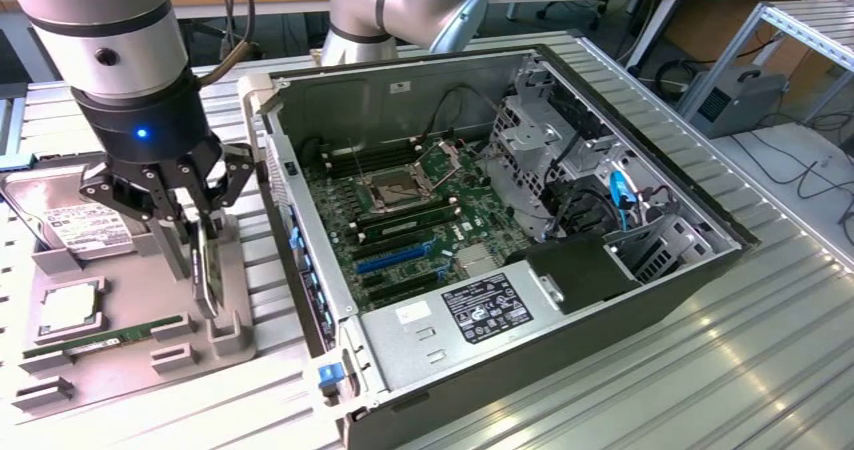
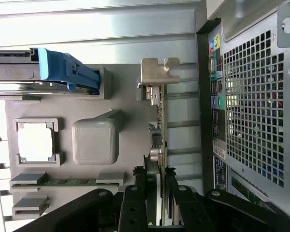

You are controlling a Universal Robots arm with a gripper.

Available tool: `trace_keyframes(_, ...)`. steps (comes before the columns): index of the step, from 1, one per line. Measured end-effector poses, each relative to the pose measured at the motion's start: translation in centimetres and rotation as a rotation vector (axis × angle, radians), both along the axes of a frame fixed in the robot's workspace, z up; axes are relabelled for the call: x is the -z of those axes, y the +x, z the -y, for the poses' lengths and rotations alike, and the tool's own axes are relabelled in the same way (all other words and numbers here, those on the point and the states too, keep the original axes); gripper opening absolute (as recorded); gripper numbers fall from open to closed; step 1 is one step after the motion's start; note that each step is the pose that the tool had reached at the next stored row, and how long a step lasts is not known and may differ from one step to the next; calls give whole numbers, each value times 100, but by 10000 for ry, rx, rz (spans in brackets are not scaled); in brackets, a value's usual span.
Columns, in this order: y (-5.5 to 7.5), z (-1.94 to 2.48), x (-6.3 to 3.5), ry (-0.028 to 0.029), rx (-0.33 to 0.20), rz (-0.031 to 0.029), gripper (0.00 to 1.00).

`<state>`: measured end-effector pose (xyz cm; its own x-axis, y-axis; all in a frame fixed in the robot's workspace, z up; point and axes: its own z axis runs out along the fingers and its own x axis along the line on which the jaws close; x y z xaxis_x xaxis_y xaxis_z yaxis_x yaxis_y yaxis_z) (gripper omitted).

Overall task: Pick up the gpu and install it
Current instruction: 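Pick up the gpu and move the gpu toward the slot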

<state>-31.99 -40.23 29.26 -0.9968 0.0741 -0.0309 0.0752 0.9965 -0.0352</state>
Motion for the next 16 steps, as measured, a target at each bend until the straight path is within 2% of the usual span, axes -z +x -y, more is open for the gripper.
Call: trace_keyframes(16,0,-5,-182,0,0,-1,27)
